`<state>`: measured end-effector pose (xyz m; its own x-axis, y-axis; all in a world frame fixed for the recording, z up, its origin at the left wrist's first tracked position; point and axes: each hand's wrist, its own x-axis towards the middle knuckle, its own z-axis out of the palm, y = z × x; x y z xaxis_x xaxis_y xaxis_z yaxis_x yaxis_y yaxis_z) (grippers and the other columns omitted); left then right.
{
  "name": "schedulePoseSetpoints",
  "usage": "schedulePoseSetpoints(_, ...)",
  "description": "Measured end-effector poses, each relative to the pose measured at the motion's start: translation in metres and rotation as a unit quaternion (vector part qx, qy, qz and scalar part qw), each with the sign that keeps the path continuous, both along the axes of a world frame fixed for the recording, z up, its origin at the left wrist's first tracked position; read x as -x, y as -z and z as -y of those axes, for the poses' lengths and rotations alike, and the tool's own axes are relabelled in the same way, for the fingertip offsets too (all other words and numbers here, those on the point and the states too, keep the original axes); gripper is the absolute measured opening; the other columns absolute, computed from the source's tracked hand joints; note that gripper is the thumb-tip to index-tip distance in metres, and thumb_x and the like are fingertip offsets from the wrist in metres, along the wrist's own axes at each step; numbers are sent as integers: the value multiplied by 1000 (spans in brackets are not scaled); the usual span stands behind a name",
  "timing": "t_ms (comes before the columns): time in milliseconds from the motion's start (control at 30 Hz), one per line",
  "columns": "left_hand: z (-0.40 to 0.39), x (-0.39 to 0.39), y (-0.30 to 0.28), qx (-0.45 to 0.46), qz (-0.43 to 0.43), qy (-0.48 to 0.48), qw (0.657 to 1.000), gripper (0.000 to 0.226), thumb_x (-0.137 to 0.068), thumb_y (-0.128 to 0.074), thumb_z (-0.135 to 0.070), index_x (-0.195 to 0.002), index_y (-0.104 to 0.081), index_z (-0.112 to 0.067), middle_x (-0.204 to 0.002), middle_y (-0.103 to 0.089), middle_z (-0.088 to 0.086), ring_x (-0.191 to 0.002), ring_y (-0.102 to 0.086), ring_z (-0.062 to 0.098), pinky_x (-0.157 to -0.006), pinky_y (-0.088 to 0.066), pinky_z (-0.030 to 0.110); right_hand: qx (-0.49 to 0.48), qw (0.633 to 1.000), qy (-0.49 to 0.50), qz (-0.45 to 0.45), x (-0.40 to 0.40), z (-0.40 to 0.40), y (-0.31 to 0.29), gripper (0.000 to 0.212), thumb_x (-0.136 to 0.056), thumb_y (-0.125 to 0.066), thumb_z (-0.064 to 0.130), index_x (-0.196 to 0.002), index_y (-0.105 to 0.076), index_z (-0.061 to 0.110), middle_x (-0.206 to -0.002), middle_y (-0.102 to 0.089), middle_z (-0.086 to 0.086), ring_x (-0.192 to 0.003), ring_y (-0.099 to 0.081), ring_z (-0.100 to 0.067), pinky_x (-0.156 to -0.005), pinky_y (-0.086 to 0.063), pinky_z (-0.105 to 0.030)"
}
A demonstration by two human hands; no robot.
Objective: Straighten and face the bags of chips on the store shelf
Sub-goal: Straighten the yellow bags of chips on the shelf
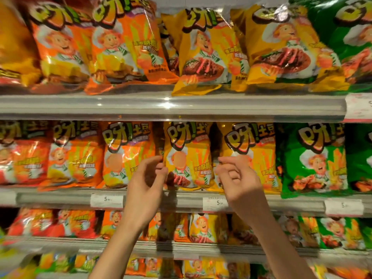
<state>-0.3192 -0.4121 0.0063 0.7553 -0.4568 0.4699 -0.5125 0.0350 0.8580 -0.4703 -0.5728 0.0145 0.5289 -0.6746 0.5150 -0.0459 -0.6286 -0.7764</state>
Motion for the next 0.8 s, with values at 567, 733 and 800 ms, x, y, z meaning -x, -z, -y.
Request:
schedulePoseSetpoints(567,90,-42,-25,-38,-56,-11,998,64,-102,-39,-53,-156,-17,-29,-136,-56,29,-123,-55,47,-103,-45,57,-212,976,48,21,-108,23,-29,65,-96,-46,60,-147,-39,20,-141,-53,-6,-105,-52,-20,-87,-36,-30)
schedulePoseSetpoints(733,96,-45,-25,-3,-46,-10,999,59,-101,-45,-52,-149,-31,-20,-136,-55,5,-128,-52,30,-106,-43,40,-176,981,48,58,-101,34,-32,54,-94,-56,55,-137,-50,24,-133,-58,-1,-119,-56,-26,-89,-38,-30)
schedulePoseSetpoints(800,98,-45,-26,-4,-63,-4,998,58,-99,-47,-57,-143,-37,-21,-126,-57,1,-121,-56,27,-90,-48,18,-172,983,35,53,-100,36,-33,54,-95,-56,53,-140,-48,25,-136,-57,-2,-124,-54,-26,-92,-38,-31)
